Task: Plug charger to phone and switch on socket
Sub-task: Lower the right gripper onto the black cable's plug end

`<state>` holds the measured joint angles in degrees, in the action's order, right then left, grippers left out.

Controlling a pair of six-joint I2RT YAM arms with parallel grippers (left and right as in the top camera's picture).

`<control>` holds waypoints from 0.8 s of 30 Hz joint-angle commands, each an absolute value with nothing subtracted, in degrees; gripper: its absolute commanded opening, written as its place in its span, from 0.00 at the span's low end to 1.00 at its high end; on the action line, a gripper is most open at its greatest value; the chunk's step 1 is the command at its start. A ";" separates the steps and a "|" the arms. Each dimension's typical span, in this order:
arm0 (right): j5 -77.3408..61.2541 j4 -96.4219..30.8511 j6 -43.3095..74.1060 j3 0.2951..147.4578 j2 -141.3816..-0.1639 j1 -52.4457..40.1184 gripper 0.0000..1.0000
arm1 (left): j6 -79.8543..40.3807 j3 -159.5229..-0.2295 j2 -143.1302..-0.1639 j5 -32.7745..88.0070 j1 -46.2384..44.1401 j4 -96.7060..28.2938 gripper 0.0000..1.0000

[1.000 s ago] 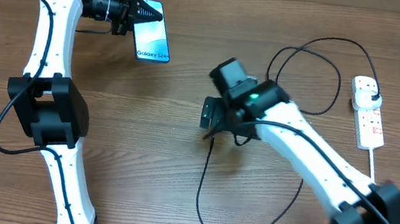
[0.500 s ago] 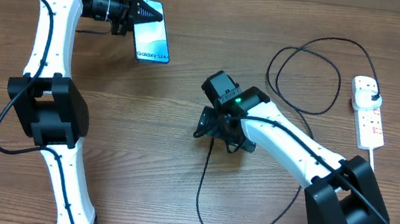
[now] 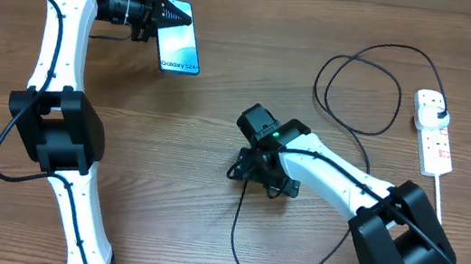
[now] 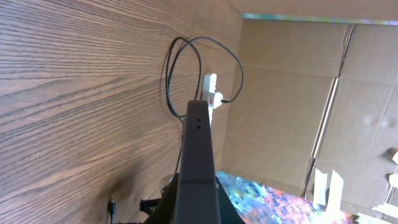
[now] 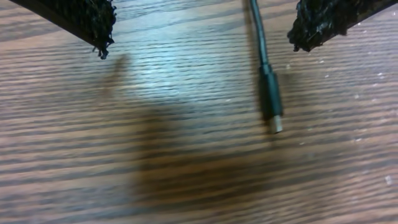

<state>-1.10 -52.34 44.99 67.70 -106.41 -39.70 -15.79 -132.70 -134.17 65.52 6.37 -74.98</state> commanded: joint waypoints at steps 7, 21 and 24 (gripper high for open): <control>0.34 -49.19 41.93 67.72 -106.69 -41.95 0.88 | -14.13 -133.03 -134.13 66.92 6.42 -74.67 0.04; -0.12 -53.63 40.16 73.80 -115.11 -41.95 0.83 | -14.13 -133.03 -134.13 66.92 6.42 -74.52 0.04; -0.14 -55.05 40.23 75.53 -116.90 -41.95 0.82 | -14.13 -133.03 -134.13 66.92 6.42 -74.52 0.04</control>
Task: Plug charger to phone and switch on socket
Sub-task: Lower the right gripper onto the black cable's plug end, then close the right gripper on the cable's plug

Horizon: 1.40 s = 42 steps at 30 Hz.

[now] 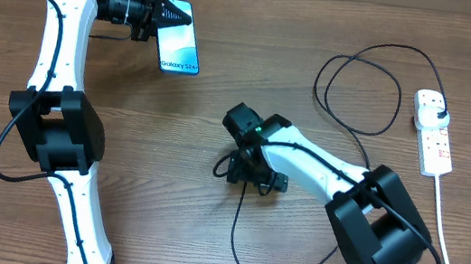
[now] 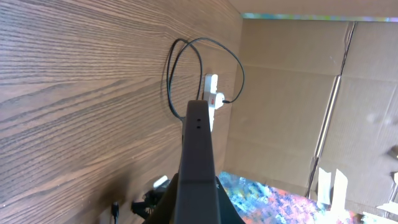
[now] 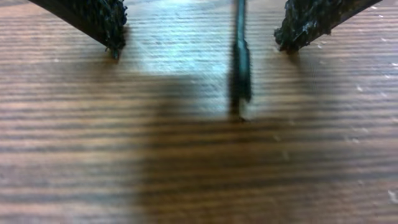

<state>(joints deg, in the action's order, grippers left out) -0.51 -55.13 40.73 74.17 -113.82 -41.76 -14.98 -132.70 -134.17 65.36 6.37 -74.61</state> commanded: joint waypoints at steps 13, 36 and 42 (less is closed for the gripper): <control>-0.36 -55.20 40.45 75.83 -117.14 -41.95 0.29 | -14.11 -133.03 -134.13 66.92 6.42 -74.32 0.04; -4.25 -57.58 38.63 79.22 -117.14 -40.01 0.04 | -14.17 -133.03 -134.13 67.37 6.44 -74.32 0.04; -13.26 -59.35 33.28 84.66 -117.12 -36.27 0.04 | -14.57 -133.03 -134.13 72.47 6.42 -72.23 0.04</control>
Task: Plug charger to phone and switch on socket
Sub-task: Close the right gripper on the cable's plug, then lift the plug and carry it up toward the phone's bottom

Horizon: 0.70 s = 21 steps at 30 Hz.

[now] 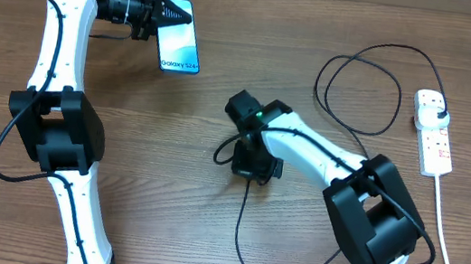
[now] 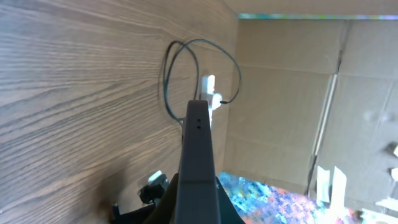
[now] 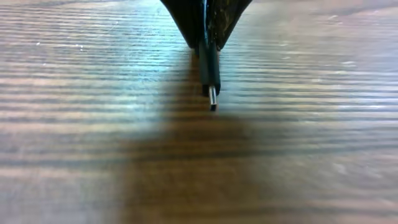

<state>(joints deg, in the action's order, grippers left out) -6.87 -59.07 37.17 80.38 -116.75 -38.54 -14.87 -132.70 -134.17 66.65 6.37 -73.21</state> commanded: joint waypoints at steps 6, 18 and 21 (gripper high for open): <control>-31.59 -59.51 26.61 90.35 -117.14 -30.00 0.04 | -15.86 -133.03 -134.13 73.56 6.42 -71.29 0.04; -73.58 -45.39 11.88 91.68 -117.14 -19.73 0.04 | -27.90 -133.03 -134.13 82.17 6.42 -56.42 0.04; -77.25 -40.23 11.90 91.68 -117.14 -19.64 0.04 | -31.88 -133.03 -134.13 82.15 6.26 -52.99 0.04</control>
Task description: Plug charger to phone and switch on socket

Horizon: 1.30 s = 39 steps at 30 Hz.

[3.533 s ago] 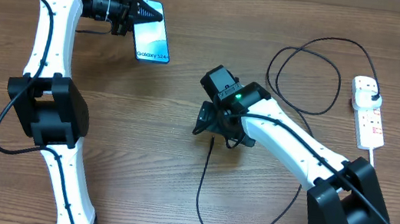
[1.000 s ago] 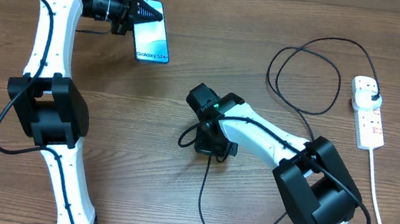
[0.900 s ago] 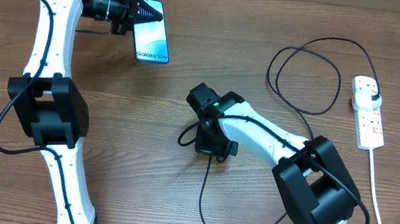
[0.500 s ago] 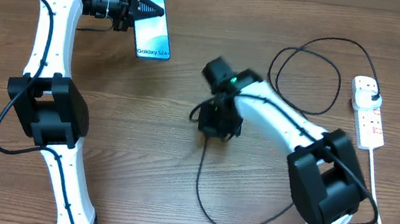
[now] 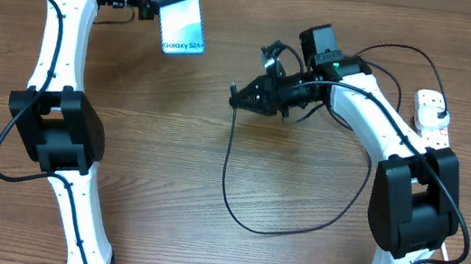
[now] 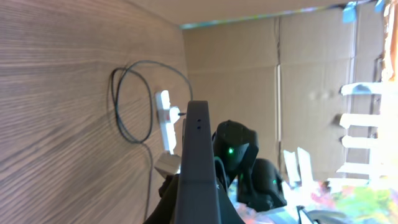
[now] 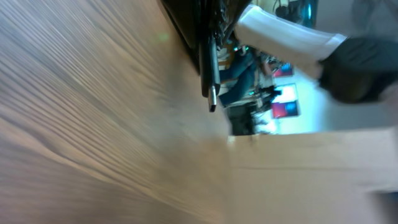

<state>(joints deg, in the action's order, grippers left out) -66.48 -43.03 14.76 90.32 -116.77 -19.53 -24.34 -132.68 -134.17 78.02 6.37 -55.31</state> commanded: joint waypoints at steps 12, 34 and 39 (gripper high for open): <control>-82.63 -21.98 24.45 91.68 -117.14 -19.97 0.04 | -48.58 -133.03 -134.13 82.08 5.37 -35.97 0.04; -85.10 -14.70 28.75 91.68 -117.12 -19.97 0.04 | -51.92 -133.03 -134.13 73.63 1.06 -32.49 0.04; -85.17 -14.57 28.75 91.68 -117.14 -19.97 0.04 | -51.88 -133.03 -134.13 73.47 0.93 -32.45 0.04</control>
<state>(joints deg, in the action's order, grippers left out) -83.79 -14.98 28.53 90.45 -116.77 -19.64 -51.09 -132.68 -134.17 73.36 0.89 -32.95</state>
